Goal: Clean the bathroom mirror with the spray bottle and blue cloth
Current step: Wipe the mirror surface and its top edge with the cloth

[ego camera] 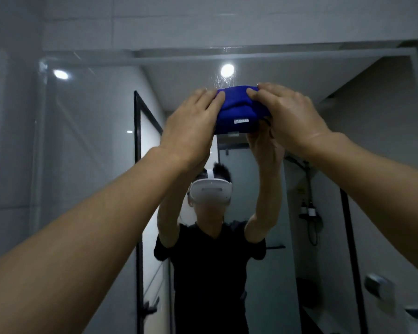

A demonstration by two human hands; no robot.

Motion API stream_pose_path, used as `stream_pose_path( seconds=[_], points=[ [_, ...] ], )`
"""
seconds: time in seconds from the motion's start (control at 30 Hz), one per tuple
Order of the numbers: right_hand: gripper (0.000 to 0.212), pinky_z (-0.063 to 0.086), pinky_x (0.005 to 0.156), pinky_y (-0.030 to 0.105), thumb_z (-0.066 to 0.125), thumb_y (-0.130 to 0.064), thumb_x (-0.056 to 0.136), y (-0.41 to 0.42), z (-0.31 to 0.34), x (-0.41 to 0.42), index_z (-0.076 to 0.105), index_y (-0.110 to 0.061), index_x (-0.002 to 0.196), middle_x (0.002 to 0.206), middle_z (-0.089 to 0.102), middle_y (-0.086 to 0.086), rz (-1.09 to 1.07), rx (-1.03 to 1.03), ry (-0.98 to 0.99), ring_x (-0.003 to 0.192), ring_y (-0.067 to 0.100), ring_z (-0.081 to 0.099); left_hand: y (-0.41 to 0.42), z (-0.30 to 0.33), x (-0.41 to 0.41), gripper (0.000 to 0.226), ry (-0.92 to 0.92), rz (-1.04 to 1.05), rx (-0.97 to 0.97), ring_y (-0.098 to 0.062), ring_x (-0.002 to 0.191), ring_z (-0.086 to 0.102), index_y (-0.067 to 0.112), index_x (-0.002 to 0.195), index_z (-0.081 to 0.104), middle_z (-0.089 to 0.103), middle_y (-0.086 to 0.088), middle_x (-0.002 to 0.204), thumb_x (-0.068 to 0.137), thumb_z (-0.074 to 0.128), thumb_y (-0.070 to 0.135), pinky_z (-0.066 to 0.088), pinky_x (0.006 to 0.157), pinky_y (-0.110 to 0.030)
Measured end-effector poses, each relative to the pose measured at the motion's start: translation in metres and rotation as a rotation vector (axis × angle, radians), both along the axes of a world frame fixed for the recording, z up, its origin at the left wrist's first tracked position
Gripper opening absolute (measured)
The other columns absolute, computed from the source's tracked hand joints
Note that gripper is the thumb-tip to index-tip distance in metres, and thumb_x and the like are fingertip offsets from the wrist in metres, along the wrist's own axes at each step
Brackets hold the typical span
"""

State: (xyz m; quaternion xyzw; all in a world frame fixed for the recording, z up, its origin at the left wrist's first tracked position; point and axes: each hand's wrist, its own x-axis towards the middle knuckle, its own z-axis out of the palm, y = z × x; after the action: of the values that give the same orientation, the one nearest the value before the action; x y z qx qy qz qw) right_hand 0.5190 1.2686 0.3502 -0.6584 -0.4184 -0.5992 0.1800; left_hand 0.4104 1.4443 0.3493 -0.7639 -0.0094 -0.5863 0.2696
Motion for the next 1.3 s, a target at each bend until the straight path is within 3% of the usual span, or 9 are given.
stream_pose_path(
  seconds=[0.2,0.33,0.47,0.63,0.93,1.03,1.13,1.23,1.3],
  points=[
    [0.062,0.038,0.111,0.052,0.065,0.001,0.088,-0.008,-0.081,0.017,0.045,-0.007,0.146,0.148,0.045,0.024,0.032,0.002,0.035,0.138,0.041,0.041,-0.009,-0.065,0.002,0.061,0.054,0.007,0.022,-0.032,0.134,0.044,0.006,0.142,0.045,0.049,-0.015,0.145,0.084,0.067,0.004,0.038,0.111,-0.044],
    [0.054,0.043,0.107,0.051,0.053,-0.011,0.09,-0.017,-0.137,0.017,0.048,-0.006,0.144,0.146,0.047,0.024,0.067,-0.031,0.022,0.136,0.041,0.044,-0.011,-0.122,-0.003,0.057,0.113,0.0,0.014,-0.034,0.129,0.049,0.004,0.138,0.049,0.053,-0.018,0.141,0.083,0.066,0.008,0.041,0.107,-0.045],
    [0.066,0.045,0.107,0.05,0.075,-0.006,0.079,-0.02,-0.191,0.025,0.052,-0.008,0.141,0.142,0.051,0.022,0.035,-0.08,0.002,0.132,0.038,0.049,-0.015,-0.177,-0.008,0.06,0.17,-0.024,-0.021,-0.038,0.125,0.053,0.001,0.135,0.052,0.055,-0.02,0.138,0.077,0.067,0.004,0.043,0.104,-0.047],
    [0.061,0.049,0.101,0.046,0.078,-0.001,0.077,-0.025,-0.255,0.021,0.06,-0.008,0.135,0.137,0.058,0.019,0.045,-0.11,-0.029,0.126,0.035,0.056,-0.018,-0.245,-0.018,0.055,0.232,-0.026,-0.069,-0.037,0.123,0.054,0.003,0.135,0.053,0.056,-0.019,0.138,0.082,0.064,0.004,0.044,0.102,-0.047],
    [0.064,0.056,0.094,0.044,0.085,-0.001,0.066,-0.06,-0.329,-0.01,0.066,-0.011,0.127,0.124,0.067,0.013,0.171,-0.304,0.195,0.113,0.032,0.065,-0.043,-0.322,-0.05,0.062,0.48,-0.1,-0.297,-0.028,0.119,0.056,0.011,0.135,0.055,0.06,-0.008,0.133,0.075,0.068,0.013,0.048,0.1,-0.042],
    [0.058,0.046,0.104,0.031,0.068,-0.005,0.082,-0.082,-0.349,-0.022,0.056,-0.017,0.137,0.132,0.059,0.001,0.354,-0.418,0.466,0.124,0.018,0.053,-0.06,-0.345,-0.07,0.054,0.537,-0.259,-0.516,-0.015,0.118,0.052,0.017,0.135,0.053,0.059,0.001,0.13,0.082,0.061,0.017,0.043,0.102,-0.033],
    [0.051,0.041,0.099,0.015,0.062,-0.012,0.09,-0.108,-0.371,-0.041,0.053,-0.03,0.137,0.128,0.054,-0.017,0.535,-0.427,0.817,0.12,-0.001,0.049,-0.085,-0.37,-0.096,0.05,0.552,-0.435,-0.836,0.0,0.108,0.054,0.024,0.131,0.053,0.061,0.01,0.12,0.083,0.061,0.021,0.048,0.093,-0.023],
    [0.044,0.051,0.087,0.019,0.064,-0.012,0.09,-0.131,-0.392,-0.06,0.059,-0.037,0.125,0.114,0.064,-0.021,0.686,-0.381,1.133,0.109,0.002,0.06,-0.11,-0.395,-0.122,0.045,0.554,-0.522,-1.144,-0.002,0.1,0.063,0.031,0.121,0.057,0.067,0.014,0.11,0.078,0.061,0.021,0.049,0.083,-0.015],
    [0.041,0.054,0.083,0.022,0.065,-0.01,0.088,-0.144,-0.409,-0.072,0.063,-0.038,0.117,0.107,0.067,-0.018,0.748,-0.312,1.341,0.103,0.005,0.064,-0.126,-0.414,-0.138,0.041,0.572,-0.57,-1.332,-0.006,0.096,0.066,0.033,0.115,0.059,0.07,0.013,0.104,0.079,0.061,0.016,0.051,0.081,-0.018]
  ],
)
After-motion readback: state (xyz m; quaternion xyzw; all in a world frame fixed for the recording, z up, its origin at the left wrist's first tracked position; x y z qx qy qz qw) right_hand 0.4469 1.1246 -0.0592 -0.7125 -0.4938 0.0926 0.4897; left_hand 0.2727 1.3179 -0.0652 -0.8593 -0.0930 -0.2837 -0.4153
